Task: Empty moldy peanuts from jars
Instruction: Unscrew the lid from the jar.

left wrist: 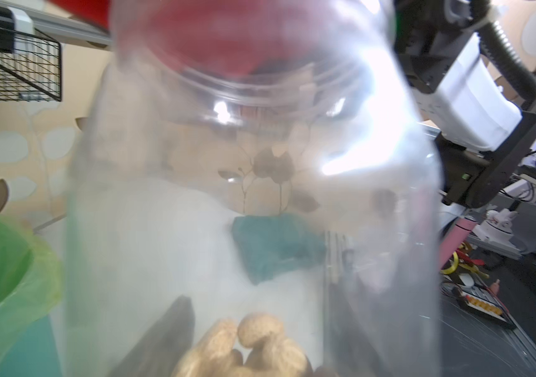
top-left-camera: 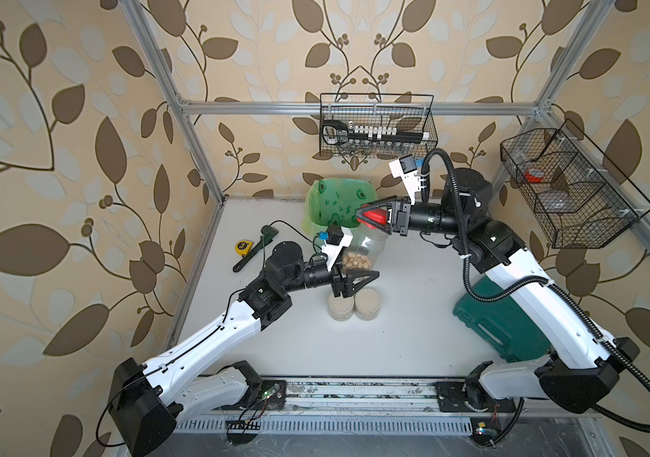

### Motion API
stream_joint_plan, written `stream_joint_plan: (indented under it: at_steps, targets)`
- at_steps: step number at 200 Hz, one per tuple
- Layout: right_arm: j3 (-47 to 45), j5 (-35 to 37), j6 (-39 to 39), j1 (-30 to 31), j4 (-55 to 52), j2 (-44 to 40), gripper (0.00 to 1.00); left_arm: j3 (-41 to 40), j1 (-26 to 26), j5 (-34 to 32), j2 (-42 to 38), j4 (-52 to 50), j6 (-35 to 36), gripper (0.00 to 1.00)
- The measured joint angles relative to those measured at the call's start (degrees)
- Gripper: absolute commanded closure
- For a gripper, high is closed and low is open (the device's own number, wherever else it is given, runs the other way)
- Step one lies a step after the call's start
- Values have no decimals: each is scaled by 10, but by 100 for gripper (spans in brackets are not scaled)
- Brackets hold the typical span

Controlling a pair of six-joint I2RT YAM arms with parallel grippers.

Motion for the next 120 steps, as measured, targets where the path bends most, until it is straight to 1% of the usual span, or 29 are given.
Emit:
stream_joint_plan:
  at_steps: [25,40,53,76,120]
  targets:
    - [20,-85,20,-11,26,10,55,1,-1,15,15,-5,-13,66]
    - [26,-112,26,-25,35,10,56,1,-1,16,17,-13,-16,66]
    - [28,-121,29,-44,40,9,56,1,-1,15,16,-15,-16,66]
    - [28,-113,22,-80,28,5,56,1,-1,9,8,-28,-14,66]
    - [15,-41,-20,-124,-33,-31,56,-8,-1,-37,-41,-38,-7,65]
